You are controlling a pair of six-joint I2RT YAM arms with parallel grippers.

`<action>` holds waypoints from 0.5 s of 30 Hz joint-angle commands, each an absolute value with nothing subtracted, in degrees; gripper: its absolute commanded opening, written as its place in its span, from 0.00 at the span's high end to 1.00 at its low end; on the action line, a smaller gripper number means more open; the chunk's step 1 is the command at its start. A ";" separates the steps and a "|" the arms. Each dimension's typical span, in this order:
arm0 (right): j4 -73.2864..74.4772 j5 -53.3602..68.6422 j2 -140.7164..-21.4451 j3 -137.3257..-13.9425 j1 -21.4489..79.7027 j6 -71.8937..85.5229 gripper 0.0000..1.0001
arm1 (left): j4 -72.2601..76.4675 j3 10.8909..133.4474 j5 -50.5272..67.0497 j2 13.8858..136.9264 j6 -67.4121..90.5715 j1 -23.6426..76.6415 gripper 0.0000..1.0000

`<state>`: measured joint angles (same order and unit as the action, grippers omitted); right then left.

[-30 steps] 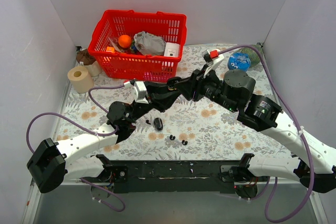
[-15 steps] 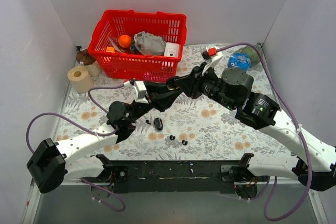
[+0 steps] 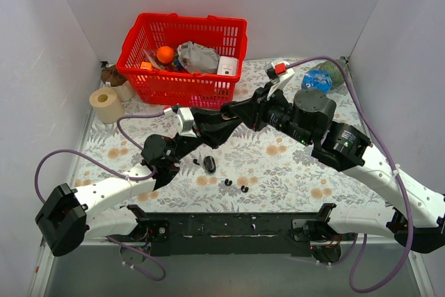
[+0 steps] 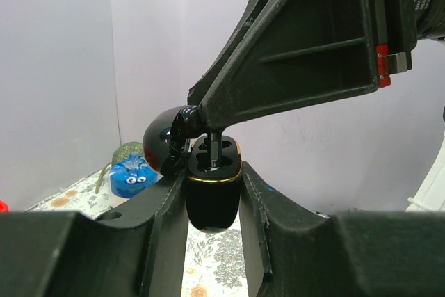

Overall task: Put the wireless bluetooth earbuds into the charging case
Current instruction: Pick up the earbud from the charging case.

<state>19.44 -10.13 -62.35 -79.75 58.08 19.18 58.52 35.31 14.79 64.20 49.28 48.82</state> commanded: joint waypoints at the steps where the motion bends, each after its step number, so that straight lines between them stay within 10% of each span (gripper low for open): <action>1: 18.37 -7.91 -62.05 -82.00 58.18 18.11 0.99 | 60.38 35.24 14.41 62.23 48.69 48.87 1.00; 15: 20.13 -8.17 -61.70 -83.58 58.18 16.96 0.99 | 58.89 34.54 13.45 63.19 47.90 48.96 1.00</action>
